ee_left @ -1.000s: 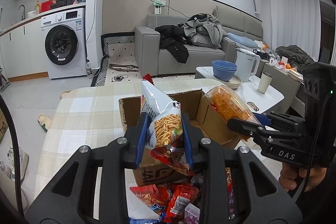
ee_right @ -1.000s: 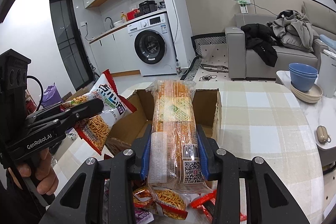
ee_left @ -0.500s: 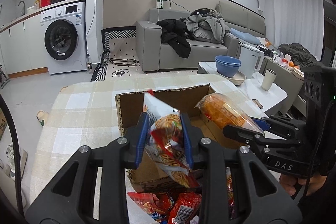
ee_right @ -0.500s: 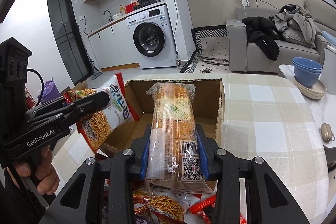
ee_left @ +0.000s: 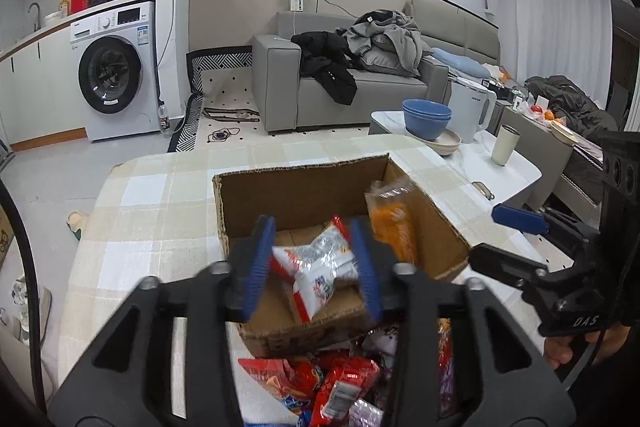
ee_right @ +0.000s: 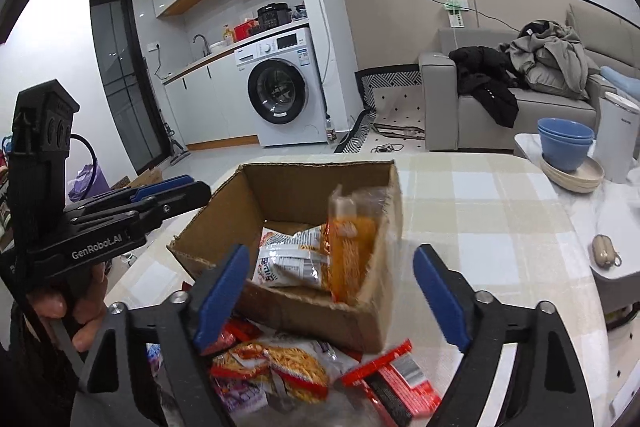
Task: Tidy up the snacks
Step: 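Withdraw both tools from the box and move toward the remaining snack packets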
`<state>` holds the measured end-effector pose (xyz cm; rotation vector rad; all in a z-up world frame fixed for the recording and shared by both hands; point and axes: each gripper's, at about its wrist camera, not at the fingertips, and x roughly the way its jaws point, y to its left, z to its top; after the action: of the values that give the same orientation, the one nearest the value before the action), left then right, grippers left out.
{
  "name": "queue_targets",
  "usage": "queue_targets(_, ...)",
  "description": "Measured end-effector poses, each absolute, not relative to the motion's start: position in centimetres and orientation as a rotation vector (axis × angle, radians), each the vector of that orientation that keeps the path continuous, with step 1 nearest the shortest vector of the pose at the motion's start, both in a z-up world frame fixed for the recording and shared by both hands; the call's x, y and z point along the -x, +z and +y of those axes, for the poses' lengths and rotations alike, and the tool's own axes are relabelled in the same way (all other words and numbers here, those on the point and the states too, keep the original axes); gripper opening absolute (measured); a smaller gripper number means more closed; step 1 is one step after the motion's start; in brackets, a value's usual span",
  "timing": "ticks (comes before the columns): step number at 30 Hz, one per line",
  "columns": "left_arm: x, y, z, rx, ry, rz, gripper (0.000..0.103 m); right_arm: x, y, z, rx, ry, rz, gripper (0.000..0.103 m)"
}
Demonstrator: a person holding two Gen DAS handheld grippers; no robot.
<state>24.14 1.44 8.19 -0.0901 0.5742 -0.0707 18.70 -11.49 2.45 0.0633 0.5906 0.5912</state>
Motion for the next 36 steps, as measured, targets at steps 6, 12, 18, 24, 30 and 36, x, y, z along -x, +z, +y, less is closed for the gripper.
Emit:
queue_targets(6, -20.7, 8.0, 1.9, 0.118, -0.074, 0.574, 0.092, -16.9, 1.6, -13.9, -0.077, 0.569, 0.616, 0.101)
queue_targets(12, -16.5, 6.6, 2.5, 0.131, -0.05, 0.591, 0.102, -15.3, 0.3, -15.0, -0.072, 0.553, 0.639, 0.102)
queue_targets(18, -13.3, 4.8, 3.4, 0.121, -0.02, 0.624, 0.102, -14.3, -0.7, -15.6, -0.07, 0.533, 0.66, 0.102)
queue_targets(24, -10.7, 2.5, 4.2, 0.119, -0.012, 0.645, 0.102, -14.1, -1.0, -15.8, -0.029, 0.502, 0.68, 0.102)
queue_targets(30, -9.9, 0.8, 4.9, 0.12, -0.001, 0.684, 0.102, -14.0, -1.2, -16.0, -0.011, 0.495, 0.691, 0.102)
queue_targets(36, -10.1, -0.5, 5.3, 0.127, 0.006, 0.717, 0.102, -14.2, -1.5, -15.7, -0.006, 0.494, 0.711, 0.102)
